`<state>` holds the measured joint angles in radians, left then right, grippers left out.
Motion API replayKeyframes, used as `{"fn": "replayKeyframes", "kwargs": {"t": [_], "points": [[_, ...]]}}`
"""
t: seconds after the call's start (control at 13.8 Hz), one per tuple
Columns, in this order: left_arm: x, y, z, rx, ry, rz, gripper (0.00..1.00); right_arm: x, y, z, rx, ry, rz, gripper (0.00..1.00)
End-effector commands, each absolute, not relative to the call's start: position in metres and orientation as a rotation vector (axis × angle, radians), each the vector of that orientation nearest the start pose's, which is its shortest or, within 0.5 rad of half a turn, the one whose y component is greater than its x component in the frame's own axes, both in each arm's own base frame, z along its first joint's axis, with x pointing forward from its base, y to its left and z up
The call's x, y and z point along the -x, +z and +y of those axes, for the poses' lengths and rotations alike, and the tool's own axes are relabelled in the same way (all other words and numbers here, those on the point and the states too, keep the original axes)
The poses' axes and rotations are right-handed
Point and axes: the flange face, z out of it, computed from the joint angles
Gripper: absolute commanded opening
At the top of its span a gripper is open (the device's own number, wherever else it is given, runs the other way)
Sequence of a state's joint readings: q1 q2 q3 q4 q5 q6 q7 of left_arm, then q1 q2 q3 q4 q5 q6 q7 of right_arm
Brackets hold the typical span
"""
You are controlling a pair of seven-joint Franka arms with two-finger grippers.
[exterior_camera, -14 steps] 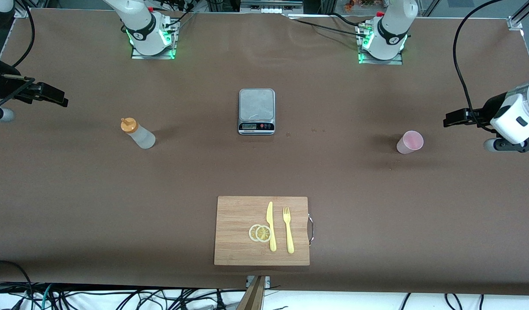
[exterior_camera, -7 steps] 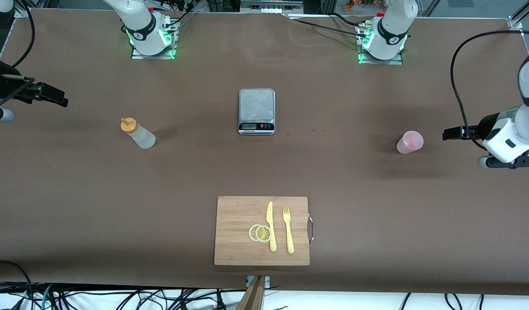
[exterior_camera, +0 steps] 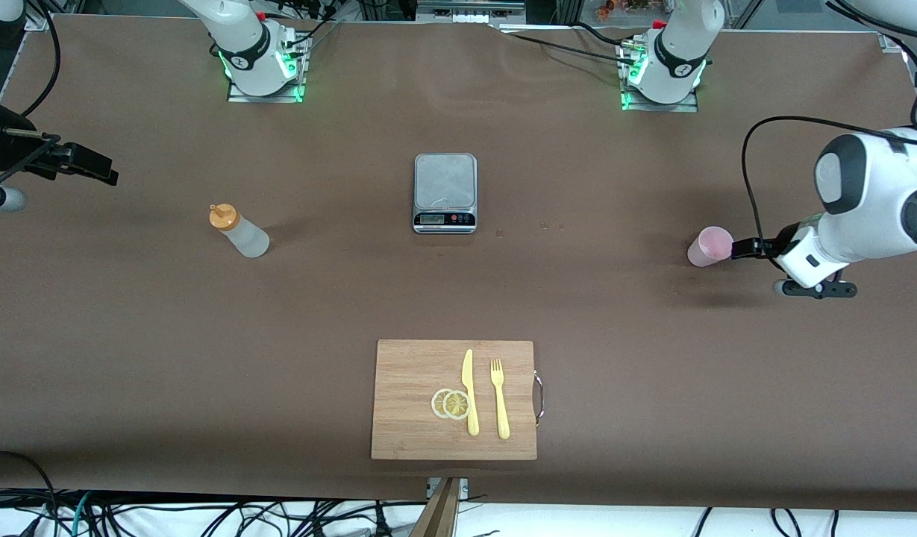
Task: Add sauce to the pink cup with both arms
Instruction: 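Move the left gripper down to the pink cup and grasp it, then lift the pink cup with the left gripper and carry it to the scale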
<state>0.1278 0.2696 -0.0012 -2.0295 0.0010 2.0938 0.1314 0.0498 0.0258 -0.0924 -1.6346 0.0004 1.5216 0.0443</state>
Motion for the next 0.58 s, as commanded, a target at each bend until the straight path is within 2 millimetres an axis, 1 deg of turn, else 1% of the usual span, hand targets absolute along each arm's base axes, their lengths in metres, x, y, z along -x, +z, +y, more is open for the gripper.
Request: {"fn": "replayKeyframes", "kwargs": {"t": [0.0, 0.15, 0.22, 0.36, 0.51], "points": [[-0.540, 0.282, 0.074, 3.146, 0.287, 0.045, 1.00, -0.553, 0.582, -0.024, 3.133, 0.205, 0.157, 1.00], [-0.526, 0.262, 0.073, 3.148, 0.275, 0.042, 1.00, -0.553, 0.582, -0.022, 3.133, 0.205, 0.152, 1.00], [-0.523, 0.258, 0.075, 3.149, 0.267, 0.068, 1.00, -0.553, 0.582, -0.022, 3.133, 0.205, 0.152, 1.00], [-0.520, 0.256, 0.084, 3.160, 0.267, 0.181, 1.00, -0.553, 0.582, -0.024, 3.133, 0.205, 0.157, 1.00], [-0.519, 0.255, 0.086, 3.162, 0.269, 0.192, 1.00, -0.553, 0.582, -0.024, 3.133, 0.205, 0.157, 1.00]]}}
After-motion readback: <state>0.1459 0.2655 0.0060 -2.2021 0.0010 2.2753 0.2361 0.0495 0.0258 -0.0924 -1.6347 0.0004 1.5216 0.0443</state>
